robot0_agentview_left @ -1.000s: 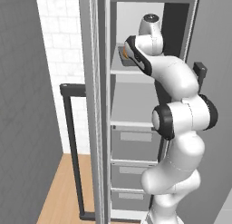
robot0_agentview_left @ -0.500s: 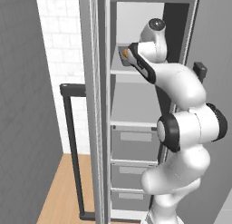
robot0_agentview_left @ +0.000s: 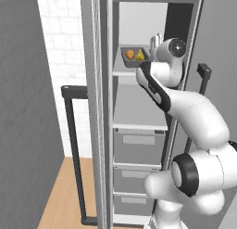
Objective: Take the meat container that has the fish and place it on the second highest rack of the freezer. Then take the vegetable container that has the potato and lemon wedge and place it on the highest rack of the freezer.
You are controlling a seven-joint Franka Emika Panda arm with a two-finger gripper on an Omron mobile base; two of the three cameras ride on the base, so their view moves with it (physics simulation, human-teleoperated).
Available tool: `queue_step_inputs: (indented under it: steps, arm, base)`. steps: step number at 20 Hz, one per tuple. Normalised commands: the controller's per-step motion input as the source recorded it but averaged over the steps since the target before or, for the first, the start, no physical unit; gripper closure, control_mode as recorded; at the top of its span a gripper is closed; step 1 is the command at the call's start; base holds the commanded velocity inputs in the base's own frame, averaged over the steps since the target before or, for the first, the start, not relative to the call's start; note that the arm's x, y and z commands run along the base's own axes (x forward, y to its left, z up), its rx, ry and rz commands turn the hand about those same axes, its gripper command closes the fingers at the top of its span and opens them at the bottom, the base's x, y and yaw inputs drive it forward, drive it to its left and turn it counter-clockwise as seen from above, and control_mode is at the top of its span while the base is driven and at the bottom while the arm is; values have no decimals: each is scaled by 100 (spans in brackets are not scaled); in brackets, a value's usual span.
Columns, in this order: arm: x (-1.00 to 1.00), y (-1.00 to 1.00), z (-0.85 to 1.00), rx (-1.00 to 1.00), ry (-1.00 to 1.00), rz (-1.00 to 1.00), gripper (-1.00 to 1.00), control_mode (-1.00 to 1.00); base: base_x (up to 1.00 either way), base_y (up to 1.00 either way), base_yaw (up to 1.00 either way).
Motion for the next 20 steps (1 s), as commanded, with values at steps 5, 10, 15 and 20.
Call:
queue_step_inputs:
  steps: [5,10,15,20]
  arm:
    - [-100,0,59,0,3,6,-100,-100]
    - [-100,0,28,0,-1,6,-100,-100]
    - [-100,0,14,-3,-5,6,-100,-100]
    - [-100,0,0,-3,0,6,-100,-100]
  base:
    - [0,0,0]
    - [0,0,0]
    - [0,0,0]
    - [0,0,0]
